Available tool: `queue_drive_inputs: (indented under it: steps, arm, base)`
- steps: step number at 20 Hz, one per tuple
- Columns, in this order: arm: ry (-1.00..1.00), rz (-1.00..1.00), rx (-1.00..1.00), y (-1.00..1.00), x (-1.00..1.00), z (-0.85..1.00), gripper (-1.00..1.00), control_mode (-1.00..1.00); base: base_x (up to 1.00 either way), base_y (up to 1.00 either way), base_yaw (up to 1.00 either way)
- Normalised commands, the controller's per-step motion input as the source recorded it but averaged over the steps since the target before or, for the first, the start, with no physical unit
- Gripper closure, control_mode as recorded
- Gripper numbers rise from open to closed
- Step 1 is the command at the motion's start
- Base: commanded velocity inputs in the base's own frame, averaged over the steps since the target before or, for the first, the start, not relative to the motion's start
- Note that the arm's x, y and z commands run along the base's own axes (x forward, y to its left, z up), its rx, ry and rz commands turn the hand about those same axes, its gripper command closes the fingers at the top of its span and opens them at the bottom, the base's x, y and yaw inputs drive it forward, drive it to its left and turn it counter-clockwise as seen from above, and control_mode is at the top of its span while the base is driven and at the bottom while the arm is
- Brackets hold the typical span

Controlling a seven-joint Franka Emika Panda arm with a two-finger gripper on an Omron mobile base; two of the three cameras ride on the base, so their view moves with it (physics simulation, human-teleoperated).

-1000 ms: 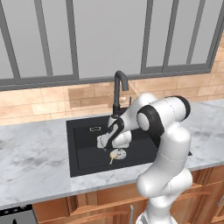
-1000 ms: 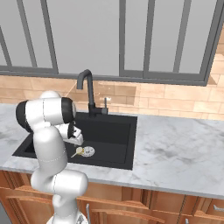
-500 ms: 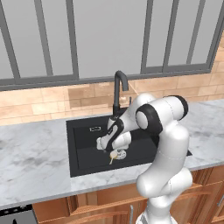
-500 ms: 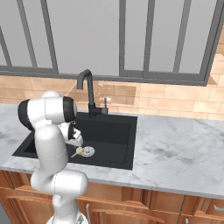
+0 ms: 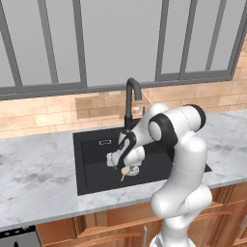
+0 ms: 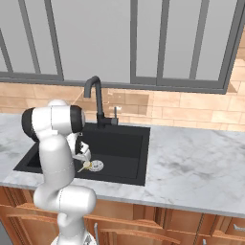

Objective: Pick up the dish brush and dish brush from the sink, and place them back in the cabinet, and close the cabinet doors.

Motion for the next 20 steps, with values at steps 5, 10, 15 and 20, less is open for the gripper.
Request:
queue_drive_inputs:
  steps: [5,10,15,20]
  arm:
    - [0.00,0.00,0.00,0.00,0.00,-0.14,-1.00,-1.00]
    - [0.00,0.00,0.00,0.00,0.00,-0.16,-1.00,-1.00]
    - [0.00,0.00,0.00,0.00,0.00,-0.19,-1.00,-1.00]
    - [0.00,0.00,0.00,0.00,0.00,-0.17,-1.00,-1.00]
  base:
    - [0.00,0.00,0.00]
    - [0.00,0.00,0.00]
    - [0.00,0.00,0.00]
    - [0.00,0.00,0.00]
